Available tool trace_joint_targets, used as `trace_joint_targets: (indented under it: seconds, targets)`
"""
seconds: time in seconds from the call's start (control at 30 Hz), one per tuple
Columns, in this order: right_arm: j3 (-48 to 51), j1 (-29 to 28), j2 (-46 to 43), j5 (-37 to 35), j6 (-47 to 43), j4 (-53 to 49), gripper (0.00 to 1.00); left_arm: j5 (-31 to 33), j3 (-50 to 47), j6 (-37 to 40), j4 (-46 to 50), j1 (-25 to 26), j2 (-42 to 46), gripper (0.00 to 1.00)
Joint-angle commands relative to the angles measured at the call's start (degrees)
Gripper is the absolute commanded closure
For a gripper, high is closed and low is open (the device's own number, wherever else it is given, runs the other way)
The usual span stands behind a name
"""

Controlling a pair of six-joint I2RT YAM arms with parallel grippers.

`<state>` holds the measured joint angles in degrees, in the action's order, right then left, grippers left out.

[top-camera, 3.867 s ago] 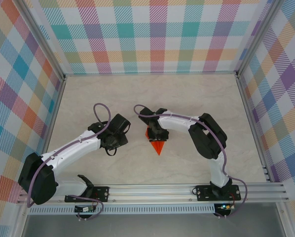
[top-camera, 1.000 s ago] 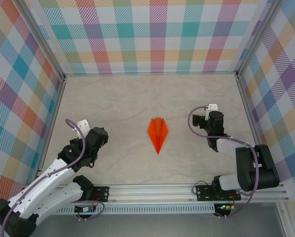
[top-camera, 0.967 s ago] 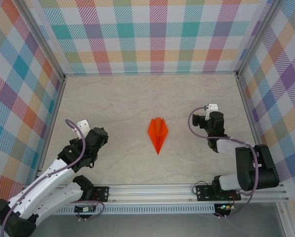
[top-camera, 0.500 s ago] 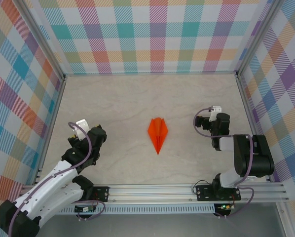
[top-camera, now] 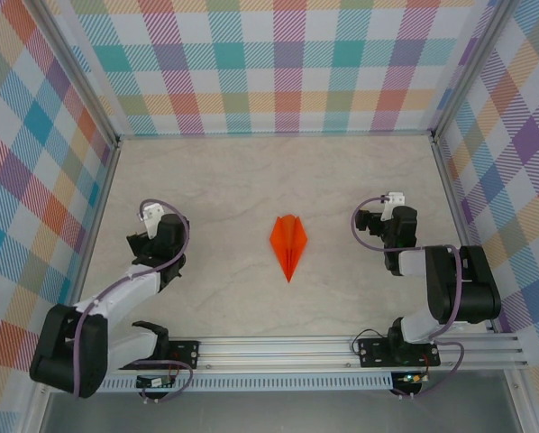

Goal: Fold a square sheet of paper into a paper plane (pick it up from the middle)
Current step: Reset both arms

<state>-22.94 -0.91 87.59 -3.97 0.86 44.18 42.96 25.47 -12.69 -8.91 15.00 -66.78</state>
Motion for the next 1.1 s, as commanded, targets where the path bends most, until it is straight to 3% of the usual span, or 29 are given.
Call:
trace_joint_targets:
  seconds: [0.0, 0.3, 0.57, 0.63, 0.7, 1.07]
  targets:
    - [-0.40, -0.32, -0.23, -0.13, 0.73, 2.56, 0.00, -7.37, -2.69, 6.40, -18.55, -2.15, -4.69, 0.00]
    - [-0.53, -0.27, -0.23, 0.28, 0.59, 2.31, 0.00, -16.09, -4.21, 8.00, -36.06, -8.53, -16.01, 0.00]
    - [-0.58, -0.24, -0.23, 0.31, 0.55, 2.31, 0.00, -25.33, -7.18, 11.69, -43.36, -8.88, -17.91, 0.00]
    - [-0.61, -0.30, -0.25, 0.31, 0.56, 2.31, 0.00, -27.31, -7.45, 13.11, -49.36, -8.85, -23.09, 0.00]
    - [-0.58, -0.24, -0.23, 0.33, 0.54, 2.26, 0.00, -26.54, -3.72, 11.72, -39.57, -9.00, -21.74, 0.00]
    - [-0.61, -0.24, -0.24, 0.54, 0.55, 2.13, 0.00, -25.76, -2.89, 11.48, -39.61, -9.36, -22.51, 0.00]
